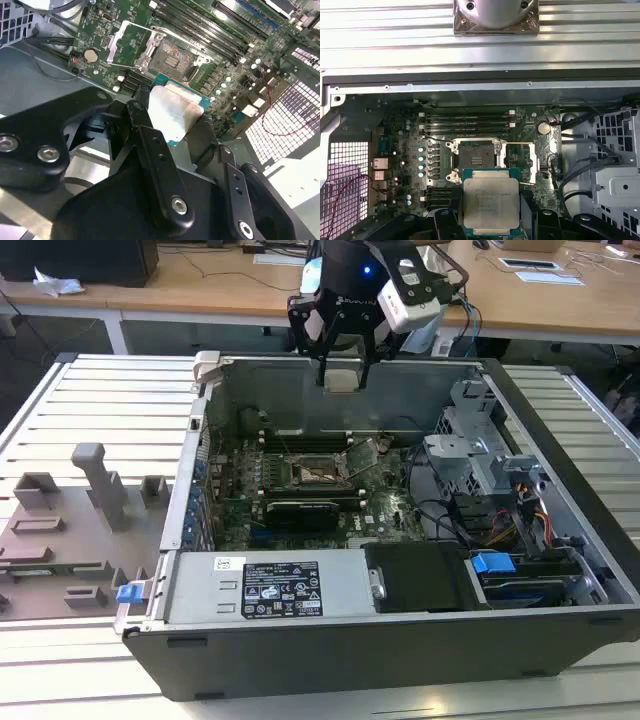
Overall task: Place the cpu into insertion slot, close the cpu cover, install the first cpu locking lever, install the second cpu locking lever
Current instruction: 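Place the cpu into insertion slot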
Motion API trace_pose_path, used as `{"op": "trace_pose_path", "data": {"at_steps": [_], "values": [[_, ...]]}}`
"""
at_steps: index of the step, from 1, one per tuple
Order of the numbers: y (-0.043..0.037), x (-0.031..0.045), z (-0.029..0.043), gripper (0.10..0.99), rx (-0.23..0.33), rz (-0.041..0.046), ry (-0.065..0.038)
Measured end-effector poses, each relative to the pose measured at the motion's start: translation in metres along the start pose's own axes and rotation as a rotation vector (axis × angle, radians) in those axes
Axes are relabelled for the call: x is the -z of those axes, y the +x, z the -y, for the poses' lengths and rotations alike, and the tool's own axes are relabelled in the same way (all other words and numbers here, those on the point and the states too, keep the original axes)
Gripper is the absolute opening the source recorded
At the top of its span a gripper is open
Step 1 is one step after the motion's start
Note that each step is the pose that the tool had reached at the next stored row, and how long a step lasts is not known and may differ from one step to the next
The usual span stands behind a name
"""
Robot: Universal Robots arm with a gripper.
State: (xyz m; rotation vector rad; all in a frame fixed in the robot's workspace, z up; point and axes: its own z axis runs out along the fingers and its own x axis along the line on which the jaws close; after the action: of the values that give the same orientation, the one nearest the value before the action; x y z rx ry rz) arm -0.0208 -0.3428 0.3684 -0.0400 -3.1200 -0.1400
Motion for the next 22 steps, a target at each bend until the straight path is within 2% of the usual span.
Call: {"op": "trace_pose_path", "data": {"at_steps": [3, 12, 15, 22], "values": [[0.0003, -0.0064, 0.0006, 0.541, 0.0, 0.0, 0.0], [0.0005, -0.0151, 0.0014, 0.541, 0.0, 0.0, 0.0], [0.0007, -0.0203, 0.0018, 0.541, 0.0, 0.0, 0.0], [0.0015, -0.0254, 0.0023, 0.541, 0.0, -0.0001, 0.001]]}}
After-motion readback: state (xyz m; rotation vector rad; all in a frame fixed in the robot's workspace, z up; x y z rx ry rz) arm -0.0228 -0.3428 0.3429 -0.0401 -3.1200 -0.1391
